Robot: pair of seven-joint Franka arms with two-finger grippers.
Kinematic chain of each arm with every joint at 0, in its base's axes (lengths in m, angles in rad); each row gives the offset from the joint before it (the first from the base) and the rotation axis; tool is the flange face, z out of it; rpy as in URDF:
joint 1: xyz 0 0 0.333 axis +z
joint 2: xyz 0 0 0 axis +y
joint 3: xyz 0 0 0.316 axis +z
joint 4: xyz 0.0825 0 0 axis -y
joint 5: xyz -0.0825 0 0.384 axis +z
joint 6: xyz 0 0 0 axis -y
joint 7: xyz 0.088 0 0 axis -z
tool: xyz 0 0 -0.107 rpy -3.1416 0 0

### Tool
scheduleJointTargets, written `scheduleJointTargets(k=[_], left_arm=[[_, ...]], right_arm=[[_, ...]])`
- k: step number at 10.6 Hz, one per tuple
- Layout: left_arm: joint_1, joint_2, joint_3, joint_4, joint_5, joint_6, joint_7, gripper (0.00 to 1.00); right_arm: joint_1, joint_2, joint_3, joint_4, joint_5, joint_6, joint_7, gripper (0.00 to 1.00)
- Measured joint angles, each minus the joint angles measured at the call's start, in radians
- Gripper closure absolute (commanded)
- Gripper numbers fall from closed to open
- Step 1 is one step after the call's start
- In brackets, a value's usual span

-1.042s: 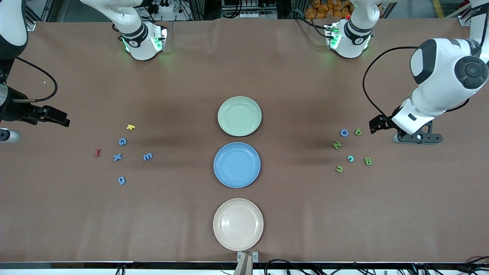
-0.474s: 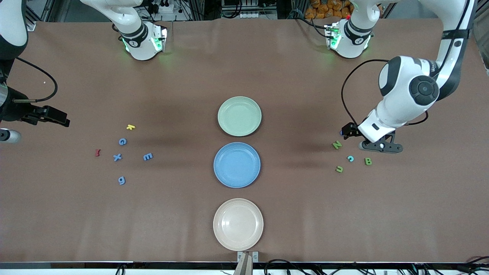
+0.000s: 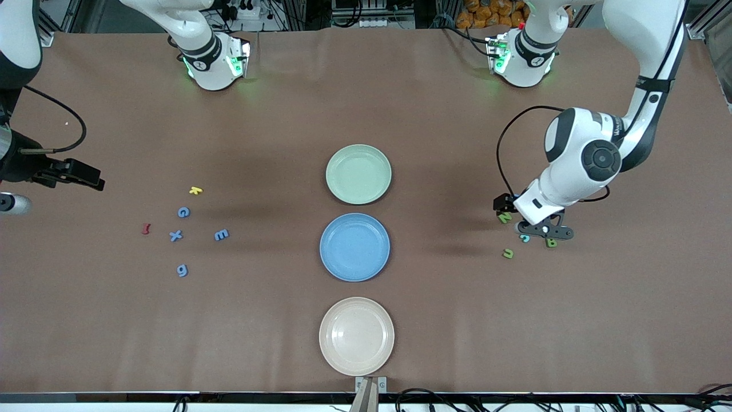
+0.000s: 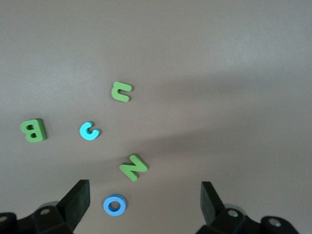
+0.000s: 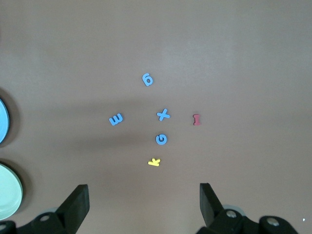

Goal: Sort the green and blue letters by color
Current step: 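Grasp green N with the left gripper while the right gripper grasps blue E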

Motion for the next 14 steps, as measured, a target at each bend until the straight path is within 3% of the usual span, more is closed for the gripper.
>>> scheduleJointTargets(k=[6,9,11,14], left_arm=[[0.004,0.064,0.003,0.0,0.016,0.023,0.043,0.0],[0.001,0.071,0.003,-0.002,0.035,0.023,0.13,0.0],[0.0,0.079,0.001,-0.006,0.139,0.023,0.192,0.0],[-0.007,0.101,-0.004,-0.01,0.172,0.023,0.274,0.0]], right_arm=[[0.006,0.19,0.006,-0.012,0.006,0.155,-0.008,0.0],[0.007,0.209,0.006,-0.012,0.066,0.207,-0.014,0.0],[0.007,0.237,0.006,-0.015,0.092,0.277,-0.008,0.0],[0.034,0.296,0.006,-0.031,0.1,0.343,0.119,0.0]])
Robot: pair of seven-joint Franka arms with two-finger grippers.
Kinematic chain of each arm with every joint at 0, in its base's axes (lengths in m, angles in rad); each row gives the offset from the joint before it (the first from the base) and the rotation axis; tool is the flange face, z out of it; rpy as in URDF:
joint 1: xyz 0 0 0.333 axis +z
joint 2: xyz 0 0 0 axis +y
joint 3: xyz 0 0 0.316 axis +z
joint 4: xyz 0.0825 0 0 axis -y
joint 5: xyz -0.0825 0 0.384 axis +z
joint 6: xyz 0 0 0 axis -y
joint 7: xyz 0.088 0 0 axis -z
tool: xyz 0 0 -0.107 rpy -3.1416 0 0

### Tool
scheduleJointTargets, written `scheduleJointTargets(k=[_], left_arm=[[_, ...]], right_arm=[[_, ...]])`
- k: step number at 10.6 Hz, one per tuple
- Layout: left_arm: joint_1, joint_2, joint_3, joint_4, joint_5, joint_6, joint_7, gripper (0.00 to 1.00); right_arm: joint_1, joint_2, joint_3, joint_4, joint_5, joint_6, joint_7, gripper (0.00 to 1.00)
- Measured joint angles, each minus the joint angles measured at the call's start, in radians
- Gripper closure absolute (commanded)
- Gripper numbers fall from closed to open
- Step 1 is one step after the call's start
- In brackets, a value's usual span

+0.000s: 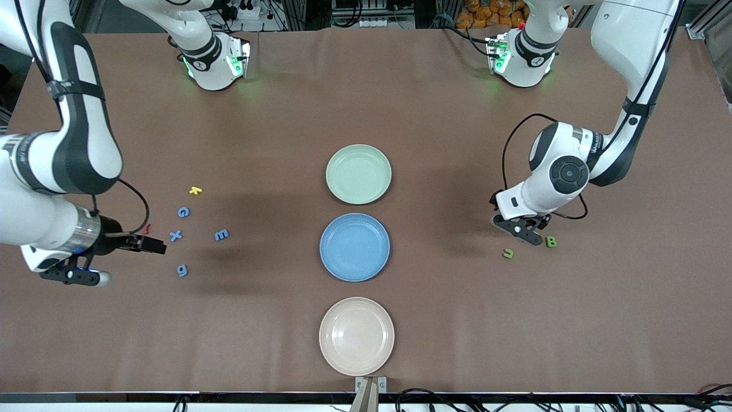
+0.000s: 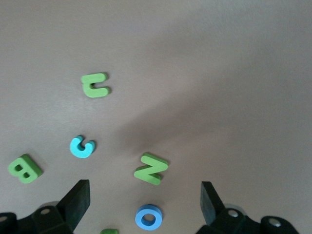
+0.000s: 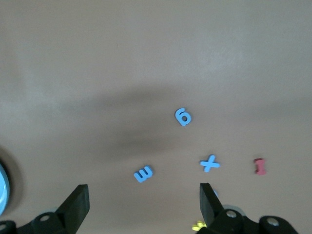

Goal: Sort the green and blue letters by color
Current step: 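Grasp green N with the left gripper while the right gripper grasps blue E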

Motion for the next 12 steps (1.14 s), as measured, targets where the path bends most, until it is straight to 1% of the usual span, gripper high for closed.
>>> scheduleJointTargets(k=[3,6,8,10,12], left_arm=[[-0.002,0.035,-0.019,-0.001,0.001,0.007,0.041,0.0],[-0.003,0.051,-0.023,-0.001,0.001,0.023,0.087,0.0],[-0.003,0.058,-0.024,-0.001,0.001,0.023,0.126,0.0],[-0.003,0.07,-0.024,-0.001,0.001,0.023,0.167,0.0],[-0.003,0.082,-0.024,-0.001,0.001,0.023,0.203,0.0]], right_arm=[[0.043,0.013,0.0,-0.069,0.002,0.118,0.199,0.0],[0.135,0.049,0.0,-0.086,0.0,0.206,0.495,0.0],[0.171,0.072,-0.001,-0.112,0.0,0.245,0.636,0.0],[0.191,0.076,-0.002,-0.199,0.0,0.326,0.753,0.0],[0.195,0.062,-0.006,-0.309,0.0,0.397,0.804,0.0]])
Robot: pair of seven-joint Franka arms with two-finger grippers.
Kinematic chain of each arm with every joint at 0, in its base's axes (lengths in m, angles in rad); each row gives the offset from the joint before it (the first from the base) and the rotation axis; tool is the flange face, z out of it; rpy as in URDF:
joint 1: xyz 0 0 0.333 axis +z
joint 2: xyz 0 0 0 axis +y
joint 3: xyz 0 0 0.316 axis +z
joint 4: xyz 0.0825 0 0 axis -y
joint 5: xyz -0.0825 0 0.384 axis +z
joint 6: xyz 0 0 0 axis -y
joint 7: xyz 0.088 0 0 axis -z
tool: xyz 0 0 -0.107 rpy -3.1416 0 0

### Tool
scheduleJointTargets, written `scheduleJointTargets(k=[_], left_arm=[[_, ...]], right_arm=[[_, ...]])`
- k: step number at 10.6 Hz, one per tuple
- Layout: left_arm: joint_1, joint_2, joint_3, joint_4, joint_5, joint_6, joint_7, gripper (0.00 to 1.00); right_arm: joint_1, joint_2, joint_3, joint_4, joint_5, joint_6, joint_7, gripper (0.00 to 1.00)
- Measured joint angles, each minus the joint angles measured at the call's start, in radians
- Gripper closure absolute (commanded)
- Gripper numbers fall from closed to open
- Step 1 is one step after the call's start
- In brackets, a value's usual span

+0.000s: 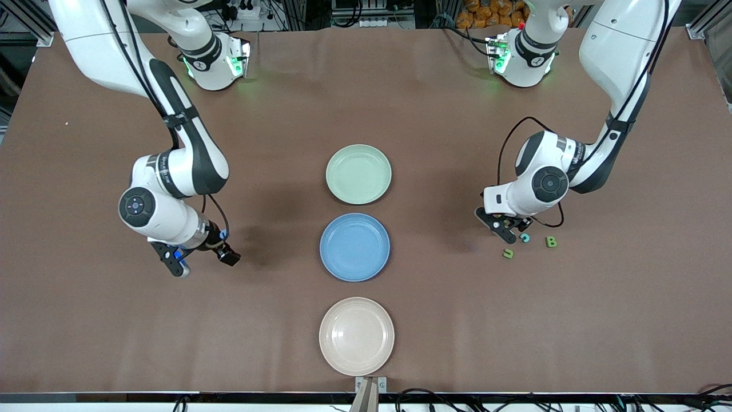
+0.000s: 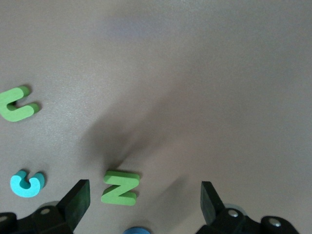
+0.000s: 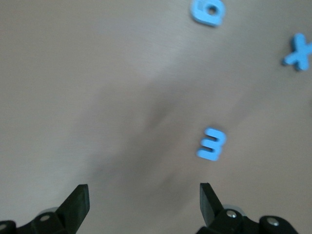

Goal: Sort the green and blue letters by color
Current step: 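Grasp green N with the left gripper while the right gripper grasps blue E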

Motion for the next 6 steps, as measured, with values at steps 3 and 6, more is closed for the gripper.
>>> scheduleJointTargets(k=[3,6], left_arm=[[0.009,0.009,0.002,0.0,0.0,0.0,0.071,0.0],[0.012,0.013,0.003,0.002,0.005,0.001,0.115,0.0]], right_arm=[[-0.006,-0.068,-0.03,-0.163,0.0,0.059,0.029,0.0],[-0.023,-0.117,-0.037,-0.27,0.0,0.126,0.072,0.0]])
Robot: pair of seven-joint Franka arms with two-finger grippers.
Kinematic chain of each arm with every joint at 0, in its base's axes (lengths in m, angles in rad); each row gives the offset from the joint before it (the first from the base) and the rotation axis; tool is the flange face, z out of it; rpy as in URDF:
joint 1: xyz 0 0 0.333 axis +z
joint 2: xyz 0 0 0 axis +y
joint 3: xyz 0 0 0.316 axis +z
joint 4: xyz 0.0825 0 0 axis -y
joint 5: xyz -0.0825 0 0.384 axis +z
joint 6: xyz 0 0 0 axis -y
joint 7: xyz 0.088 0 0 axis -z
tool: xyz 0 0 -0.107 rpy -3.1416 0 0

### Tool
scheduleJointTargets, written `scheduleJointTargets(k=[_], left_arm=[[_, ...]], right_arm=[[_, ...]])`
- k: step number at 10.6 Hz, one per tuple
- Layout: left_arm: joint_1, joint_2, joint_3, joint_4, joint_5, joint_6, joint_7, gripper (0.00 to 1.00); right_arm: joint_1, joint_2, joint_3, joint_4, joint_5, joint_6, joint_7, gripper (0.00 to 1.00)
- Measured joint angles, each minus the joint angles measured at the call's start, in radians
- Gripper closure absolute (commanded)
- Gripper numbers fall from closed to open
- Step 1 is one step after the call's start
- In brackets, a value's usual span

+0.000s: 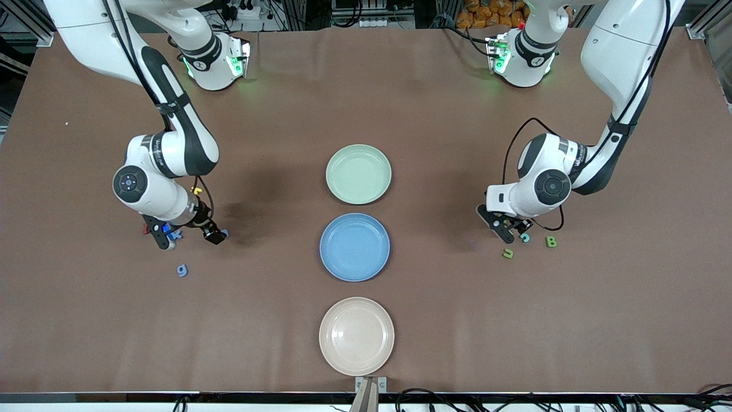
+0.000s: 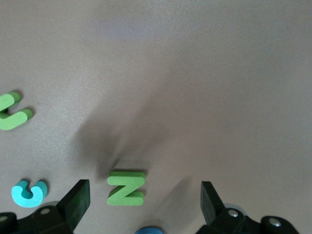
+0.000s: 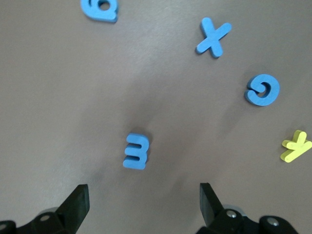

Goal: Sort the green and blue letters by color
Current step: 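Grasp green N with the left gripper while the right gripper grasps blue E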

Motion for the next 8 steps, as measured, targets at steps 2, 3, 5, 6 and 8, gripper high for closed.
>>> scheduleJointTargets(k=[2,3,5,6,8], left_arm=[[-0.002,0.0,-0.001,0.002,0.004,0.0,0.001,0.0],[-0.002,0.001,-0.001,0.003,0.006,0.0,0.001,0.0],[-0.003,0.013,0.0,0.009,0.014,0.001,0.001,0.04],[-0.002,0.022,0.0,0.014,0.038,0.007,0.001,0.07],[0.002,0.039,0.003,0.02,0.055,0.015,0.001,0.25]], right_arm=[[-0.007,0.003,0.0,-0.025,0.001,0.055,0.024,0.0],[-0.008,0.01,0.0,-0.032,0.001,0.08,0.029,0.0],[-0.008,0.031,0.0,-0.038,0.001,0.104,0.039,0.0],[-0.008,0.048,0.0,-0.038,0.001,0.118,0.041,0.0],[-0.007,0.084,0.001,-0.038,0.001,0.148,0.041,0.27]])
